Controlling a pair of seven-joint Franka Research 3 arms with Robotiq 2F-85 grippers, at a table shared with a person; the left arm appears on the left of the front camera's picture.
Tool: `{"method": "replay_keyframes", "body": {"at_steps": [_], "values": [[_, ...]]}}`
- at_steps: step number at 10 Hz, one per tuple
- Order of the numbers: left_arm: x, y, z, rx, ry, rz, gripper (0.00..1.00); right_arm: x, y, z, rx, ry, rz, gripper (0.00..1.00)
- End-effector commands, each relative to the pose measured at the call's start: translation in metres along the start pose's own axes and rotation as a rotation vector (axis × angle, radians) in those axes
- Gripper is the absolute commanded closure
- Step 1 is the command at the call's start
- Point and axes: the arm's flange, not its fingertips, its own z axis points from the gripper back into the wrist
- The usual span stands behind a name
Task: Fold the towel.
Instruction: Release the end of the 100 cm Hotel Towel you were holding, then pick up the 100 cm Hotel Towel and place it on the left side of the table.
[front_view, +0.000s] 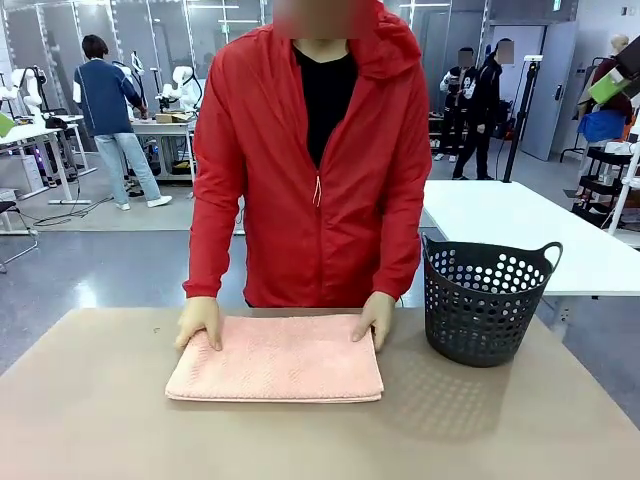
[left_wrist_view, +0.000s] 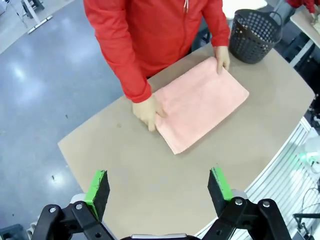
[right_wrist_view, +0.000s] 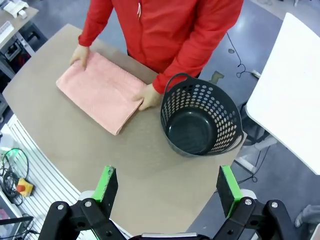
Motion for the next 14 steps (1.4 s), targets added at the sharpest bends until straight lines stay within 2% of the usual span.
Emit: {"method": "replay_keyframes", "body": {"at_steps": [1, 14], "values": [[-0.0006, 0.0023, 0.0051, -0.004, 0.011, 0.007, 0.00, -0.0023, -0.0024, 0.0052, 0.009, -0.008, -0.002, 0.00], [-0.0006, 0.0023, 0.0051, -0.004, 0.011, 0.007, 0.00, -0.0023, -0.0024, 0.0052, 0.009, -0.008, -0.002, 0.00]]}}
